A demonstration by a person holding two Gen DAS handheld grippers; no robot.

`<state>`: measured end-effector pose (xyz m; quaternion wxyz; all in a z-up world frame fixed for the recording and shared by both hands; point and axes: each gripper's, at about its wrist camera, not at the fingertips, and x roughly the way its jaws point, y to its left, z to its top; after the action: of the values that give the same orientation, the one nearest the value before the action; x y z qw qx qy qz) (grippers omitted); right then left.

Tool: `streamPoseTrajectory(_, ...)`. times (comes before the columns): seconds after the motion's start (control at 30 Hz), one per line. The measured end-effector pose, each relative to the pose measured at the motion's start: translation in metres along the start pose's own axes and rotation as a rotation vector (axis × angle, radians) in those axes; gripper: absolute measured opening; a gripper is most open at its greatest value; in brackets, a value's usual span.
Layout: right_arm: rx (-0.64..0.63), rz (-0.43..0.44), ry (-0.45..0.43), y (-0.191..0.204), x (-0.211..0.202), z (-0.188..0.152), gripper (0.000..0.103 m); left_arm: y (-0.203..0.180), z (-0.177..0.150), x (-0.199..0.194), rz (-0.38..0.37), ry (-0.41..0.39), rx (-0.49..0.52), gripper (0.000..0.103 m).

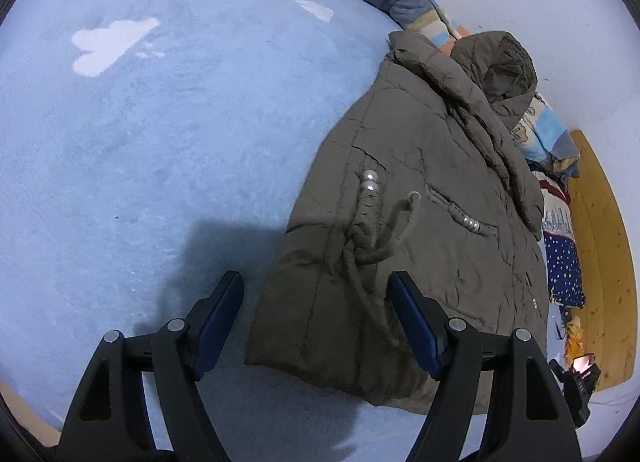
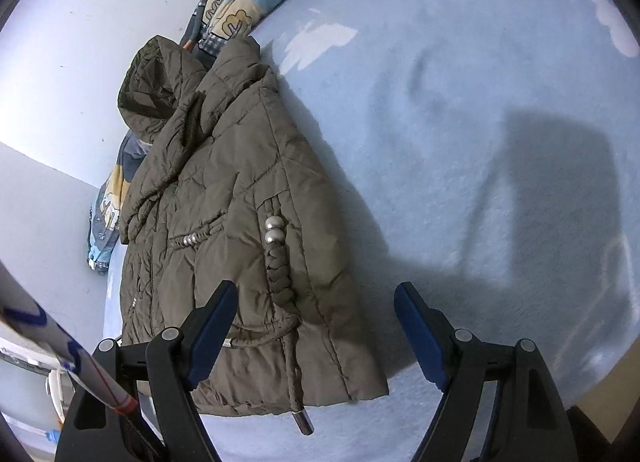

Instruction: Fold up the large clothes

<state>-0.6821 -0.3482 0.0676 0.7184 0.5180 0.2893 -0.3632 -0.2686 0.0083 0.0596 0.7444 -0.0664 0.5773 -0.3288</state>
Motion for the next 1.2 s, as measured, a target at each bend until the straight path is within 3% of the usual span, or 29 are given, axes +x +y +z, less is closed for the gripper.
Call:
streamPoseTrajectory(0.2,0.059,0.086,0.075,0.000,0.020,-0.015,0.086,-0.010,-0.006,0.006,-0.034,-0.005,0.038,0.074)
streamPoseTrajectory(0.23,0.040,0.084,0.074,0.005,0.023,-0.019,0.086,-0.011,-0.007,0.005,-0.023,-0.024,0.045,0.067)
streamPoseTrajectory(0.27,0.003,0.065,0.060,0.013,0.024,-0.022,0.081,-0.013,-0.007,0.005,-0.013,-0.036,0.055,0.051)
streamPoseTrajectory(0.3,-0.019,0.059,0.046,0.017,0.023,-0.024,0.056,-0.017,-0.008,0.006,-0.002,-0.041,0.081,0.042)
streamPoseTrajectory(0.37,-0.068,0.040,0.033,0.027,0.025,-0.027,0.035,-0.027,-0.011,0.004,0.019,-0.063,0.128,0.032)
streamPoseTrajectory(0.47,-0.159,-0.055,-0.014,0.043,0.020,-0.031,0.027,-0.046,-0.020,-0.003,0.076,-0.113,0.241,0.025)
streamPoseTrajectory(0.57,-0.309,-0.177,-0.078,0.065,0.009,-0.038,0.022,-0.051,-0.027,-0.010,0.089,-0.133,0.278,0.023)
streamPoseTrajectory(0.93,-0.373,-0.265,-0.223,0.064,-0.054,-0.058,0.014,-0.065,-0.063,-0.035,0.031,-0.145,0.320,0.022)
streamPoseTrajectory(1.1,-0.300,-0.207,-0.199,0.052,-0.056,-0.056,0.014,-0.057,-0.058,-0.035,0.049,-0.144,0.275,0.022)
streamPoseTrajectory(1.2,-0.217,-0.162,-0.185,0.041,-0.057,-0.051,0.018,-0.047,-0.050,-0.043,0.085,-0.176,0.221,0.037)
